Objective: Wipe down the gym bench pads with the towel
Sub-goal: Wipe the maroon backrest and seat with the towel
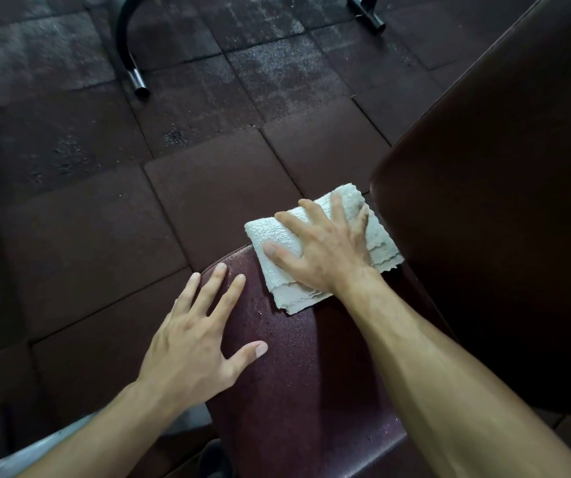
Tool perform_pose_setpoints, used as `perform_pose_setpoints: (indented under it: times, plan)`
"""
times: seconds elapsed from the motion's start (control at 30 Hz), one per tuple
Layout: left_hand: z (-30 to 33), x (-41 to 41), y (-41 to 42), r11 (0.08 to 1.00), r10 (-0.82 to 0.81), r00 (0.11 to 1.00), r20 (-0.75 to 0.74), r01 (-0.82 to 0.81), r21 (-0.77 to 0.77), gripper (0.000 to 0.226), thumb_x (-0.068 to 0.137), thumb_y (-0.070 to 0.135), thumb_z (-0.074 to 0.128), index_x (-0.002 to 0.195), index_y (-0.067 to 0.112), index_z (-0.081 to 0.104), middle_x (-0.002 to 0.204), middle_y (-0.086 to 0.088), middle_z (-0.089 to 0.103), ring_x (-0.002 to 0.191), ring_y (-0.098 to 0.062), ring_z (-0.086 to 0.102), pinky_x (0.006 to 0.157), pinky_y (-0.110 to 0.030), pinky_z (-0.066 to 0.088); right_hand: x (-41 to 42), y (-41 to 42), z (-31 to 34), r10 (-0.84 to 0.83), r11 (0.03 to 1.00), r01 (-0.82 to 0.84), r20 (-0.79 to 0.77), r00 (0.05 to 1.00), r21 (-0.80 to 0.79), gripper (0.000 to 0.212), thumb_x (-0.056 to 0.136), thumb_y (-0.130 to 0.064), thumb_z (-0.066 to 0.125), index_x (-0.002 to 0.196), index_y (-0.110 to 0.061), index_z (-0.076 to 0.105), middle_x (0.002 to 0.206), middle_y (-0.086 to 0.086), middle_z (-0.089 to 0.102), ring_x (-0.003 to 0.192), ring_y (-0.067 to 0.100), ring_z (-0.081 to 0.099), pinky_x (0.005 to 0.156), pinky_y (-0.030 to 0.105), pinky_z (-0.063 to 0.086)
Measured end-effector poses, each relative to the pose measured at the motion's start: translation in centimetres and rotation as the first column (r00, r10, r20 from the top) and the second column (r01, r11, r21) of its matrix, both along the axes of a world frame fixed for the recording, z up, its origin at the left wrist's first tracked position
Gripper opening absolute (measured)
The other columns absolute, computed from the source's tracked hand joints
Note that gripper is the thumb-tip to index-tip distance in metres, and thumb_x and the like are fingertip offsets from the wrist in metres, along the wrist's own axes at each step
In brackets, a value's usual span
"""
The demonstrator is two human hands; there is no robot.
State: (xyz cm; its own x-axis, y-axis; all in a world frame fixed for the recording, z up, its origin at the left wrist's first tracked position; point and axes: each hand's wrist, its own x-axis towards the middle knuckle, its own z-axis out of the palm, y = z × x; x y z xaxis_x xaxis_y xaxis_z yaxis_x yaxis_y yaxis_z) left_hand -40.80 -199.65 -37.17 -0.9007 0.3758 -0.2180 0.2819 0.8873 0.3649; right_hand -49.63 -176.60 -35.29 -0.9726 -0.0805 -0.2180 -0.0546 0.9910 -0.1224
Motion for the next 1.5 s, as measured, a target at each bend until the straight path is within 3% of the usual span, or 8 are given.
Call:
perform_pose_setpoints:
  times: [0.23, 0.5, 0.63, 0.73, 0.97, 1.13, 1.33, 1.5]
  plan:
    - [0.1, 0.4, 0.2, 0.998, 0.041, 0.998, 0.049, -0.044, 0.054, 0.097, 0.072, 0.091, 0.026, 0.154, 0.046, 0.003, 0.162, 0.017, -0.009, 0.151, -0.014, -0.011, 0.122, -0.045, 0.017, 1.8, 0.4, 0.0, -0.024, 0.999, 0.024, 0.011, 1.000, -0.030, 0.072, 0.085, -0.087, 0.023, 0.149, -0.055, 0.024, 0.167, -0.007, 0.015, 0.154, 0.041, -0.008, 0.110, 0.082, -0.002]
    - [0.6, 4.5, 0.8, 0.991, 0.117, 0.993, 0.026, -0.118, 0.060, 0.095, 0.076, 0.087, 0.032, 0.155, 0.044, 0.002, 0.165, 0.014, -0.008, 0.152, -0.015, -0.010, 0.120, -0.040, 0.010, 6.9, 1.3, 0.5, -0.077, 0.994, 0.076, -0.011, 0.997, -0.081, 0.072, 0.085, -0.085, 0.032, 0.150, -0.054, 0.023, 0.168, -0.008, 0.011, 0.154, 0.039, -0.013, 0.111, 0.080, 0.001]
    - [0.8, 6.0, 1.5, 0.992, 0.121, 0.993, 0.018, -0.121, 0.045, 0.094, 0.076, 0.089, 0.030, 0.153, 0.048, -0.006, 0.164, 0.015, -0.012, 0.152, -0.016, -0.013, 0.121, -0.044, 0.013, 12.0, 2.9, 0.8, -0.106, 0.992, 0.105, -0.011, 0.994, -0.069, 0.074, 0.085, -0.085, 0.031, 0.152, -0.053, 0.024, 0.169, -0.008, 0.011, 0.154, 0.034, -0.019, 0.112, 0.077, 0.000]
    - [0.8, 7.3, 2.2, 0.993, 0.113, 0.993, 0.021, -0.114, 0.030, 0.095, 0.076, 0.087, 0.035, 0.155, 0.045, 0.003, 0.165, 0.012, -0.008, 0.152, -0.021, -0.008, 0.118, -0.048, 0.015, 15.5, 4.0, 0.7, -0.129, 0.991, 0.129, 0.000, 0.992, -0.047, 0.074, 0.085, -0.084, 0.033, 0.152, -0.054, 0.025, 0.169, -0.005, 0.015, 0.155, 0.034, -0.015, 0.113, 0.077, 0.007]
    - [0.6, 8.3, 2.8, 0.996, 0.085, 0.996, 0.023, -0.085, 0.008, 0.097, 0.074, 0.088, 0.038, 0.156, 0.044, 0.008, 0.166, 0.011, -0.005, 0.153, -0.027, -0.004, 0.116, -0.056, 0.028, 22.7, 6.4, -0.2, -0.137, 0.991, 0.137, 0.000, 0.991, -0.002, 0.073, 0.088, -0.083, 0.029, 0.150, -0.048, 0.039, 0.168, -0.003, 0.022, 0.156, 0.041, 0.003, 0.103, 0.084, 0.022]
    - [0.5, 8.0, 2.9, 0.995, 0.098, 0.995, 0.022, -0.099, 0.018, 0.098, 0.074, 0.088, 0.039, 0.156, 0.040, 0.012, 0.166, 0.009, -0.002, 0.153, -0.028, -0.002, 0.113, -0.060, 0.030, 20.5, 5.2, -0.2, -0.188, 0.982, 0.188, -0.001, 0.982, -0.002, 0.072, 0.084, -0.083, 0.037, 0.148, -0.049, 0.042, 0.166, -0.003, 0.028, 0.155, 0.042, 0.005, 0.101, 0.087, 0.019]
    - [0.4, 8.1, 2.7, 0.996, 0.086, 0.996, 0.009, -0.086, 0.025, 0.098, 0.074, 0.089, 0.037, 0.156, 0.040, 0.014, 0.166, 0.008, 0.000, 0.153, -0.027, -0.003, 0.114, -0.059, 0.031, 16.8, 3.7, 0.4, -0.252, 0.967, 0.253, 0.041, 0.967, -0.029, 0.077, 0.085, -0.087, 0.022, 0.155, -0.057, 0.009, 0.171, -0.009, -0.003, 0.153, 0.037, -0.022, 0.112, 0.079, -0.002]
    - [0.5, 8.2, 2.6, 0.997, 0.080, 0.997, 0.008, -0.080, 0.015, 0.098, 0.073, 0.088, 0.039, 0.156, 0.041, 0.015, 0.166, 0.009, 0.000, 0.153, -0.027, -0.003, 0.115, -0.057, 0.029, 18.4, 2.8, -0.2, -0.287, 0.956, 0.284, -0.040, 0.957, -0.067, 0.075, 0.087, -0.086, 0.027, 0.154, -0.053, 0.023, 0.171, 0.000, 0.001, 0.153, 0.042, -0.016, 0.111, 0.081, 0.008]
